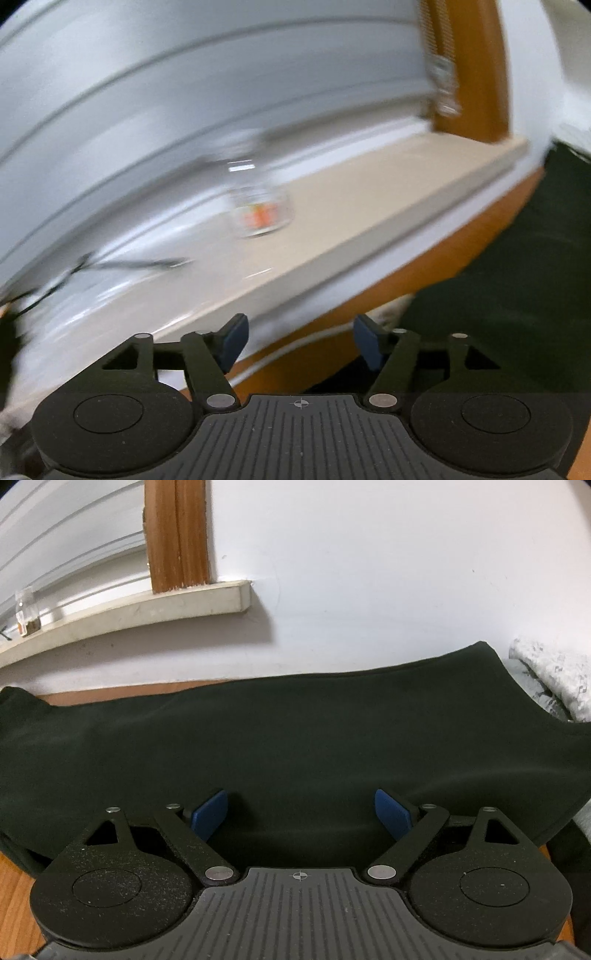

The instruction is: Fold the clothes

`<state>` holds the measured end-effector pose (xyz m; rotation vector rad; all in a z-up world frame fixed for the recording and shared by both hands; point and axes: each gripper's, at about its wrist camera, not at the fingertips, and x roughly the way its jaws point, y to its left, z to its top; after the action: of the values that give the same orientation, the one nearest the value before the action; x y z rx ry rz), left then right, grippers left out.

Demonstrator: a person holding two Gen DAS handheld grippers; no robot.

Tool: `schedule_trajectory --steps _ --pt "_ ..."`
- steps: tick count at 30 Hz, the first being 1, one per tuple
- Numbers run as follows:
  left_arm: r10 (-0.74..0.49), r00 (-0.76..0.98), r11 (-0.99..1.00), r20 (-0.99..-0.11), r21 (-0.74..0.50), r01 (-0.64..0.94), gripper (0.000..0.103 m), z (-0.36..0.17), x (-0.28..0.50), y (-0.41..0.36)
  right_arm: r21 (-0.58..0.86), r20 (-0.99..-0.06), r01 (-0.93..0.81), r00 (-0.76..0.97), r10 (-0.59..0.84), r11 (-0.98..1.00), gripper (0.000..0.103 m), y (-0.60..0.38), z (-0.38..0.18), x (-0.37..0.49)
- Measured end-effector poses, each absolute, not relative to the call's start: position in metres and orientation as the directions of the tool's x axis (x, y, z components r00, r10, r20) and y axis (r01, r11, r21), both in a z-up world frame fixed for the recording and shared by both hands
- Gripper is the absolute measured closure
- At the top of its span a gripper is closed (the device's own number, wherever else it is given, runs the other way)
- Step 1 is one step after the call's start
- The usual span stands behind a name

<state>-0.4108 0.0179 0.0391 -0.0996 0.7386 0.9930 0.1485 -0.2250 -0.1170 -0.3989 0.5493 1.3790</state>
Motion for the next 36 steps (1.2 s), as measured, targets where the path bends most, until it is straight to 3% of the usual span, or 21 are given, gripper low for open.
schedule_trajectory --steps 2,7,18,19,21,24,25,26,27,32,36 --pt "0.736 0.306 0.529 -0.604 0.231 -0.817 0.024 0.045 -0.452 0.013 0.054 -0.581 -0.986 0.096 0.808 0.156 0.016 -0.225 -0.117 0.149" --pt "0.741 0.268 0.5 -0.616 0.239 -0.833 0.024 0.03 -0.513 0.004 0.061 -0.58 -0.986 0.094 0.809 0.158 0.016 -0.226 -0.117 0.15" --pt "0.642 0.359 0.639 -0.678 0.213 -0.739 0.024 -0.02 -0.476 0.036 0.049 -0.583 -0.985 0.105 0.806 0.165 0.015 -0.224 -0.118 0.149" --pt "0.633 0.354 0.646 -0.688 0.217 -0.732 0.026 -0.025 -0.473 0.038 0.049 -0.583 -0.985 0.106 0.806 0.165 0.015 -0.224 -0.118 0.149" --pt "0.609 0.362 0.663 -0.706 0.203 -0.721 0.047 -0.033 -0.471 0.041 0.049 -0.583 -0.985 0.106 0.806 0.165 0.015 -0.224 -0.118 0.149" --pt "0.601 0.381 0.675 -0.703 0.191 -0.712 0.064 -0.034 -0.476 0.034 0.05 -0.582 -0.985 0.106 0.806 0.165 0.015 -0.225 -0.118 0.149" --pt "0.612 0.374 0.667 -0.697 0.199 -0.718 0.074 -0.033 -0.477 0.033 0.051 -0.582 -0.985 0.105 0.806 0.165 0.015 -0.225 -0.118 0.149" --pt "0.623 0.37 0.655 -0.689 0.2 -0.729 0.092 -0.031 -0.479 0.032 0.052 -0.582 -0.985 0.105 0.806 0.165 0.015 -0.225 -0.118 0.149" --pt "0.637 0.365 0.641 -0.679 0.202 -0.741 0.099 -0.028 -0.481 0.032 0.053 -0.582 -0.985 0.104 0.807 0.165 0.015 -0.225 -0.118 0.15" --pt "0.73 0.356 0.525 -0.583 0.146 -0.838 0.099 0.014 -0.51 0.027 0.052 -0.582 -0.985 0.106 0.806 0.166 0.015 -0.225 -0.117 0.15" --pt "0.73 0.326 0.512 -0.601 0.165 -0.843 0.095 0.014 -0.515 0.029 0.048 -0.583 -0.985 0.108 0.805 0.167 0.015 -0.225 -0.117 0.149"
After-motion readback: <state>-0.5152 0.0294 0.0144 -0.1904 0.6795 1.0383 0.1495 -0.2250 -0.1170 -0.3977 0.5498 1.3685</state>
